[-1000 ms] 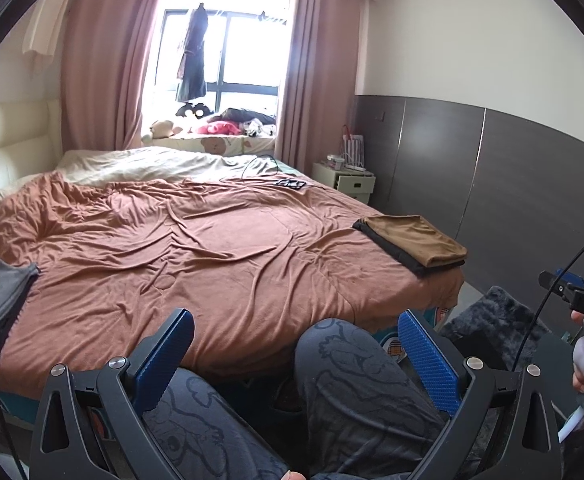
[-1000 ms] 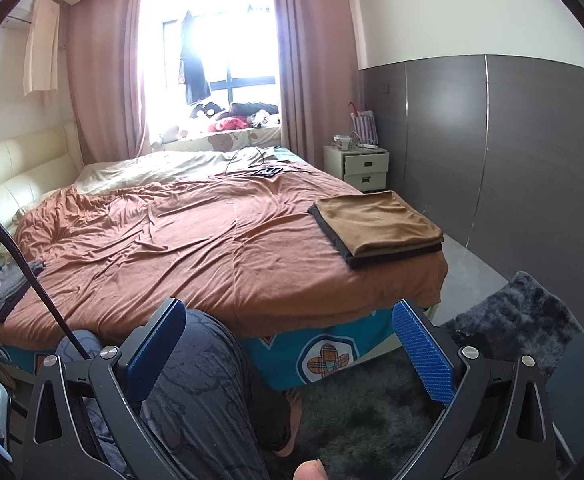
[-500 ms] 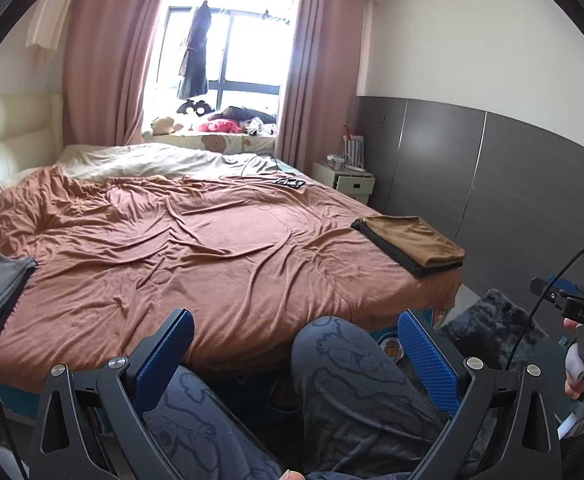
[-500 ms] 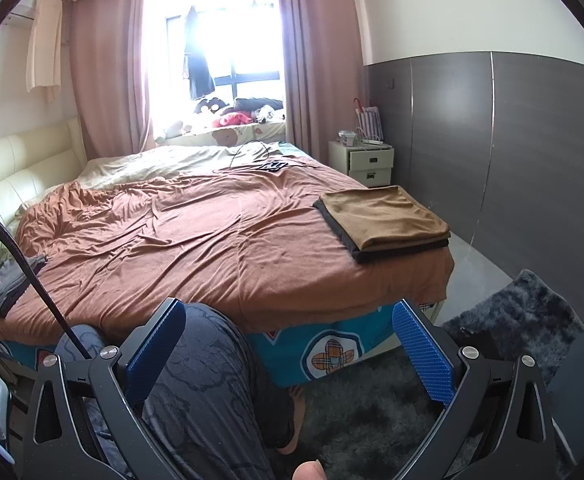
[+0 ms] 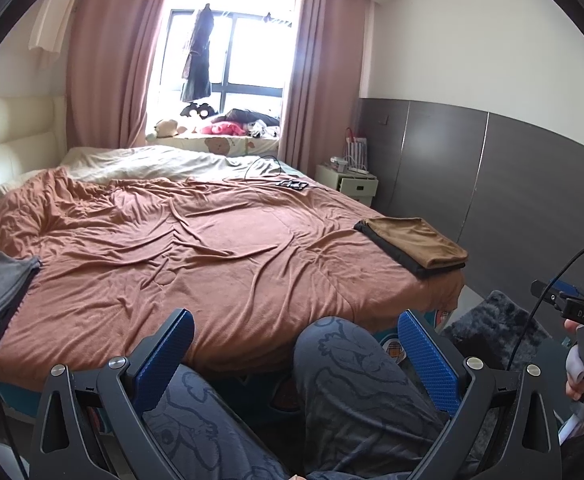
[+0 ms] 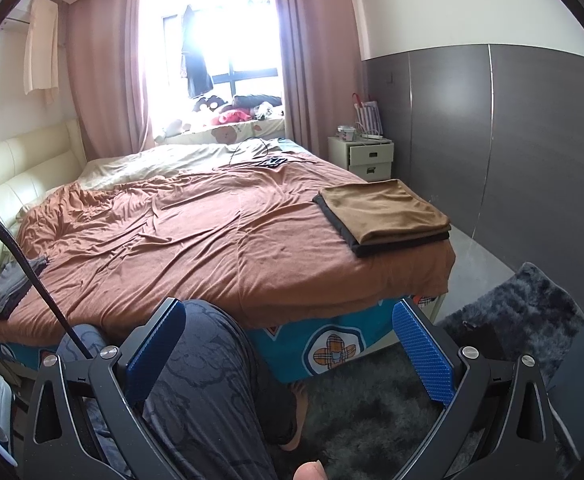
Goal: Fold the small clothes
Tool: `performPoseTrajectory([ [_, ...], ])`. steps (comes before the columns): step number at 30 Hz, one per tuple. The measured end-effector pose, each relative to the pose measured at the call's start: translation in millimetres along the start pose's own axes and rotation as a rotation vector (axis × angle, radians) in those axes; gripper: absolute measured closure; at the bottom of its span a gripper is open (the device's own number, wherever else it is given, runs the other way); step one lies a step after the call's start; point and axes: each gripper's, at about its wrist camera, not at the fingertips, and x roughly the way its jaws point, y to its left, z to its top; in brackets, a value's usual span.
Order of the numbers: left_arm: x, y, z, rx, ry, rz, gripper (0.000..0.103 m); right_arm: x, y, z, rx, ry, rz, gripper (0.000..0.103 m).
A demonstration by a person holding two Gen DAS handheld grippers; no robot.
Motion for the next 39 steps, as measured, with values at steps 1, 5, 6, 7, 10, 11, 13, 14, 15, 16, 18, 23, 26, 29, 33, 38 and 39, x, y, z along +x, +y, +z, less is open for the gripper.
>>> performPoseTrajectory([
  [1,-0.5,-0.4,-0.2,0.002,0.000,0.001,0.000,-0.4,0.4,-0.1,0.002,0.000,0.001,0.000],
  [5,-3.7,-4.4,1.5,0.011,0.005,0.002,0.000,-2.2,1.4,-0.5,0.002,-0.006,0.000,0.000],
  [6,-4.8,-5.1,2.0,0.013,0.004,-0.002,0.000,-2.4,1.5,-1.5,0.001,-0.006,0.000,0.000],
  [7,-5.8,-5.9,2.5,0.019,0.003,0.000,0.000,-2.8,1.7,-1.6,0.000,-0.008,-0.002,0.000],
  [10,-8.1,-6.3,3.3,0.026,-0.004,0.010,0.000,-3.6,-0.3,-2.5,0.005,-0.009,-0.006,0.000],
  [11,-8.9,-6.5,2.9,0.023,-0.005,0.009,0.000,-4.3,-0.6,-2.3,0.006,-0.010,-0.004,0.000],
  [13,-10.3,-4.5,3.0,0.014,-0.008,0.010,0.000,-4.5,-1.6,-3.0,0.004,-0.013,-0.006,0.000],
  [14,-11.1,-3.4,3.3,0.009,-0.010,0.013,0.000,-4.7,-1.4,-3.3,0.001,-0.014,-0.007,0.000],
  [15,-12.0,-2.8,3.3,0.005,-0.013,0.016,0.000,-4.9,-1.3,-3.6,0.000,-0.014,-0.007,0.000],
  [16,-13.0,-1.4,3.6,0.001,-0.014,0.016,0.000,-4.9,-1.2,-3.8,0.001,-0.014,-0.006,0.000],
  [18,-14.4,-1.1,3.8,-0.001,-0.017,0.019,0.000,-4.2,-1.8,-4.2,-0.001,-0.014,-0.004,0.000],
  [23,-17.4,0.0,2.9,-0.003,-0.023,0.025,0.000,-1.4,-3.0,-3.5,-0.001,-0.016,-0.015,0.000],
  [26,-17.3,0.8,2.8,-0.004,-0.022,0.029,0.000,0.1,-0.4,-3.7,-0.014,-0.014,-0.015,0.000],
  [29,-17.5,2.1,3.1,-0.005,-0.025,0.029,0.000,0.4,-0.3,-4.0,-0.010,-0.013,-0.008,0.000],
  [33,-18.1,1.6,2.4,-0.005,-0.025,0.032,0.000,1.5,-0.7,-3.8,-0.016,-0.009,-0.005,0.000],
  [38,-19.2,2.3,1.1,-0.002,-0.022,0.038,0.000,1.7,-3.0,-2.2,-0.015,-0.013,-0.009,0.000],
  [39,-19.5,2.8,0.9,-0.001,-0.023,0.039,0.000,1.3,-3.9,-1.7,-0.014,-0.014,-0.009,0.000],
])
